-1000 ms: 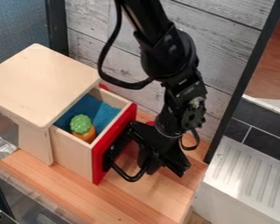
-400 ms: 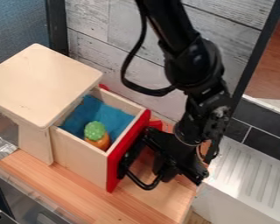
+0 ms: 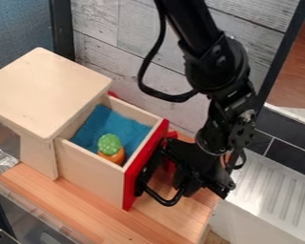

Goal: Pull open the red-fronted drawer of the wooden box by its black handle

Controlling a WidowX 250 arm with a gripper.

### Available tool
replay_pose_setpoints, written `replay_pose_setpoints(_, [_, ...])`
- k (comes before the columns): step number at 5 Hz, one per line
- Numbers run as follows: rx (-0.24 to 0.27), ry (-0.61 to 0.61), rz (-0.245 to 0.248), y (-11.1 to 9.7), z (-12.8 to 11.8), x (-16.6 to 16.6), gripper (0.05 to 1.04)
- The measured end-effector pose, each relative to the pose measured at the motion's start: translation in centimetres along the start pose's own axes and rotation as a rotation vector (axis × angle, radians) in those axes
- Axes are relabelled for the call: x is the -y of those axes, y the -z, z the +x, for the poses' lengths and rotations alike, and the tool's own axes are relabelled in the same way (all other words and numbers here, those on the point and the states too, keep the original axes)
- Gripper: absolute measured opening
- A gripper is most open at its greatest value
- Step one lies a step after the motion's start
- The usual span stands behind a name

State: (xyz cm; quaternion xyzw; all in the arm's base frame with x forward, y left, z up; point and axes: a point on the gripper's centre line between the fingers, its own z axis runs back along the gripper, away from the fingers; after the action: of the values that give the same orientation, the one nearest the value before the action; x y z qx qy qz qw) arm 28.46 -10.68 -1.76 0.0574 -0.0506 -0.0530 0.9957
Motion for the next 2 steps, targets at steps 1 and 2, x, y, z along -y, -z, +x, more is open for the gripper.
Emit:
replay_pose_setpoints(1, [-0.001,-0.003,-0.005,-0.05,-0.03,0.11,0.150])
replay_pose_setpoints(2, [-0.006,-0.013,-0.018,-0.01,-0.11,0.33,0.150])
